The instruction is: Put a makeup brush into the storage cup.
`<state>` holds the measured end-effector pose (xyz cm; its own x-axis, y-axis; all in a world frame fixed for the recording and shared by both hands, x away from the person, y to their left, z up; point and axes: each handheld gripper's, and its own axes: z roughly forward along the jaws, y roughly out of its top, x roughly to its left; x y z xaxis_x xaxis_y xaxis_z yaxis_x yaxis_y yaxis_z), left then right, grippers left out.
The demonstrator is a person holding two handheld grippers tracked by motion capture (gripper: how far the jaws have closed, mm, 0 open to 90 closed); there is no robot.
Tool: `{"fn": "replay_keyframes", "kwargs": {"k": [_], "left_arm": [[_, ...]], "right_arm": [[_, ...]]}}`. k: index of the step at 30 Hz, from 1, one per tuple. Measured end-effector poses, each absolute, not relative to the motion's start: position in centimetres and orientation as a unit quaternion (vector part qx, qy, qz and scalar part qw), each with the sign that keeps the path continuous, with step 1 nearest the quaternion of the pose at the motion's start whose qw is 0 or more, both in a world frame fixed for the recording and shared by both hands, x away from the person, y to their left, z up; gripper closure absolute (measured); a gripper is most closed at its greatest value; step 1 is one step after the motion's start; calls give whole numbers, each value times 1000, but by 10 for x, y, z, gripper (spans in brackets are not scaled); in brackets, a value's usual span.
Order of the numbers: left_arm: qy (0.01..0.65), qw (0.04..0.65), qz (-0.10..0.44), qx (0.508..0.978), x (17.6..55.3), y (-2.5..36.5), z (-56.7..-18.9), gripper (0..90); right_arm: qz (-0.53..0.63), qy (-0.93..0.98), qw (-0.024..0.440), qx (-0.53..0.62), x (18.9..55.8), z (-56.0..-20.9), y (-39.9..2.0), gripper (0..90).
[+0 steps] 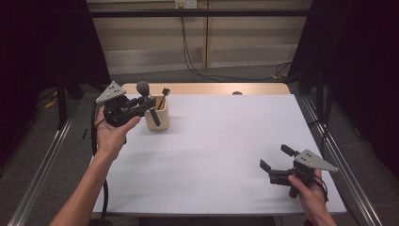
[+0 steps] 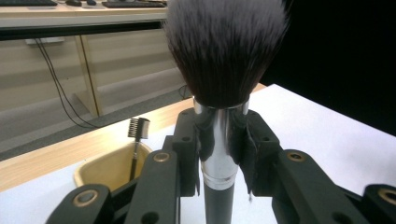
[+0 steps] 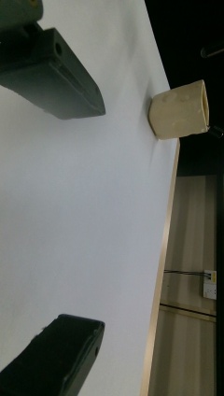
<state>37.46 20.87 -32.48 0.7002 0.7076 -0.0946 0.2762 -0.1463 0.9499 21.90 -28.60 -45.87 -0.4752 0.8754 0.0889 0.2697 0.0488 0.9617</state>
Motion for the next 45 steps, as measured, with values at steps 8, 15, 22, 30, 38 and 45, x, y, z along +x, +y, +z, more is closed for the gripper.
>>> {"fn": "replay_keyframes", "kwargs": {"k": [8,15,22,30,38,45], "left_arm": [[343,559,204,727,390,215,-315,704],[352,554,217,723,404,213,-309,704],[350,548,231,724,414,208,-306,704],[357,548,238,718,424,207,-308,704],[364,549,246,711,433,204,-311,704],[360,545,249,715,437,198,-309,704]], "right_arm": [[539,668,281,430,219,-459,-288,0],[537,670,280,429,220,-459,-288,0],[540,668,279,430,219,-459,-288,0],[542,670,279,424,219,-458,-287,0],[542,671,281,421,219,-458,-287,0],[544,672,280,417,219,-458,-286,0]]}}
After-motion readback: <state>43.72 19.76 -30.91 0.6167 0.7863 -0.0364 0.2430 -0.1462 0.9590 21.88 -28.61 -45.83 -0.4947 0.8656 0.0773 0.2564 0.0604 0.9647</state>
